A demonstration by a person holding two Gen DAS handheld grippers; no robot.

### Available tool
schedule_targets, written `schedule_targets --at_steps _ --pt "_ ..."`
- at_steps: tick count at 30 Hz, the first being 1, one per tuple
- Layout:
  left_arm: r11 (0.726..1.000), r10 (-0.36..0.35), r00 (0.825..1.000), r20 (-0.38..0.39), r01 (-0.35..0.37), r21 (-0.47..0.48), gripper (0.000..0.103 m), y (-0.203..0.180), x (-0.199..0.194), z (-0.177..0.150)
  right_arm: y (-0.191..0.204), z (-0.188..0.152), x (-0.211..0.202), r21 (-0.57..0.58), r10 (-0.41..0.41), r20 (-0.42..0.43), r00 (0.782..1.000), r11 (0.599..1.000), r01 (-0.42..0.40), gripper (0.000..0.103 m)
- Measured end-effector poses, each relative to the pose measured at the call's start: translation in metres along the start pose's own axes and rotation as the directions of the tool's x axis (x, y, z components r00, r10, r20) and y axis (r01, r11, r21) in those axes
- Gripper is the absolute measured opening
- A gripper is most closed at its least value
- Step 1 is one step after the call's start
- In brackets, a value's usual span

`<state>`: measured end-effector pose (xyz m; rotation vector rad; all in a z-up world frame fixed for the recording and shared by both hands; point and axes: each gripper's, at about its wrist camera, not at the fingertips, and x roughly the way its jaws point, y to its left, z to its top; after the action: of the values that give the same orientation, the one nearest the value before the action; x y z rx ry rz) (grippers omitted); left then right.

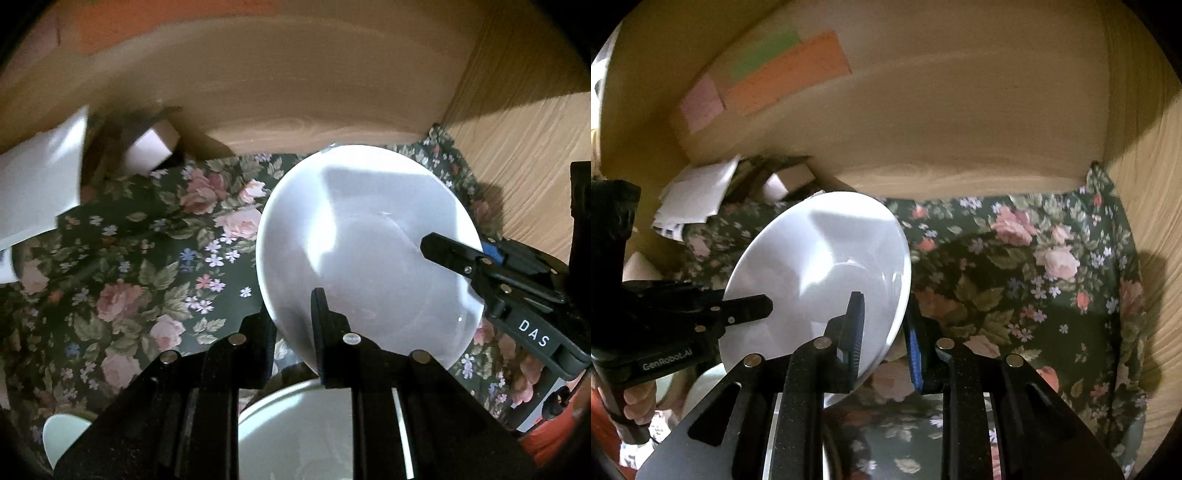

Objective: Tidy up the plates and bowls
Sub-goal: 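Lift the white bowl with both grippers and carry it over the nested bowls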

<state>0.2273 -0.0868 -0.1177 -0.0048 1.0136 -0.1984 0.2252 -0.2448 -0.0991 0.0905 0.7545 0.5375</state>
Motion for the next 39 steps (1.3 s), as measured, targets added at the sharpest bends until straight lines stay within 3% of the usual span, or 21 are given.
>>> schedule_targets --at_steps 19,39 --pt "0.997 0.033 0.993 0.11 -0.025 -0.073 0.017 0.043 -0.078 -0.049 0.076 -0.013 -0.029 -0.098 0.062 0.054 0.997 0.994 -0.057 0.019" --pt "0.983 0.092 0.983 0.159 -0.064 -0.173 0.017 0.092 -0.136 -0.122 0.154 -0.043 -0.032 -0.178 0.154 0.039 0.987 0.973 -0.144 0.019"
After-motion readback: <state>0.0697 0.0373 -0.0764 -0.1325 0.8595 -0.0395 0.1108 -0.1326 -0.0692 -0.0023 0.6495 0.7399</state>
